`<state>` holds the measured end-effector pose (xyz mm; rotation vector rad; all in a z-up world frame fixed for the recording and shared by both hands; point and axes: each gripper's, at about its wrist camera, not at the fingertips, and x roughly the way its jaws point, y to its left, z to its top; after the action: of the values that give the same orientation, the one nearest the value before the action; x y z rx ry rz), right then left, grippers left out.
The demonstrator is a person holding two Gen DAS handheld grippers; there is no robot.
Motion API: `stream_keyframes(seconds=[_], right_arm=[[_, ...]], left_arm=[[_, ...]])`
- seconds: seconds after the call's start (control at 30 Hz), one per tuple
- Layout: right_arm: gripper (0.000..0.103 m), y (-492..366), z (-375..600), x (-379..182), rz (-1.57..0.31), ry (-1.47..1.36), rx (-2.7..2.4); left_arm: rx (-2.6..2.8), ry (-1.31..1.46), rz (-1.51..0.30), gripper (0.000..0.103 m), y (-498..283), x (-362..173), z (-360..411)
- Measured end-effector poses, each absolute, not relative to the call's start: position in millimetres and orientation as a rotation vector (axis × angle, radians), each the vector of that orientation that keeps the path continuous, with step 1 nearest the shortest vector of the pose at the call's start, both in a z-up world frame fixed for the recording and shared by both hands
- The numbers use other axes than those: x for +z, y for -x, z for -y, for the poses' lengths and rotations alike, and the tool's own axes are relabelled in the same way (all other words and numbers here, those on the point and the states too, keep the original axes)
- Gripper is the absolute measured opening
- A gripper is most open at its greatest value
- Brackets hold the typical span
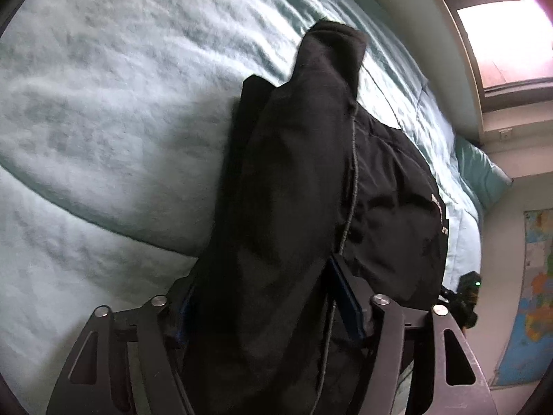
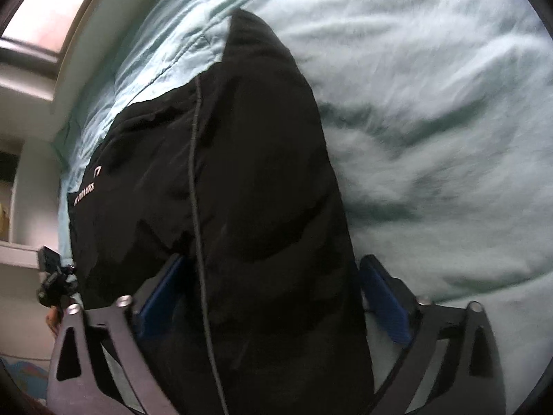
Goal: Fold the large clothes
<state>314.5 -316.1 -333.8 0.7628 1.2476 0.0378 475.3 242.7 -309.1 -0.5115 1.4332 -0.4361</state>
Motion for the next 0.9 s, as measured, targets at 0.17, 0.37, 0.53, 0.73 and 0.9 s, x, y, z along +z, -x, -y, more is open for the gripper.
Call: stream_keyframes(seconds=[0.17,0.37,0.53,0.73,0.9], right_arm=[[0.103,-326.4,310.7,-354.1,-1.236,-0.850,0.128],[0.076,-332.1,300.6,-348.8,-1.203,-0.883,0.189],[0.041,-323.1,282.7,-314.7,-1.159,-0.769,0.189],[0.033,-293.9,250.5,-243.3,-1.060,-0.660,0.253],[0.032,-239.3,216.6,-179.8,-1.008,-0.564,0.265]], left_arm=[[-0.475,0.615,-1.432,0.080,-480.1,-328.5,-247.2],[-0.506,0.622,-1.352,0.048,-472.3,-318.6,-240.6],[-0.545,0.567,-1.231,0.032,-451.6,-279.0,-233.4],[-0.645,0.578,-1.107,0.030,-410.9,-211.3,-223.0],[-0.696,0.555,-1.026,0.030,-358.5,-153.1,-229.2]])
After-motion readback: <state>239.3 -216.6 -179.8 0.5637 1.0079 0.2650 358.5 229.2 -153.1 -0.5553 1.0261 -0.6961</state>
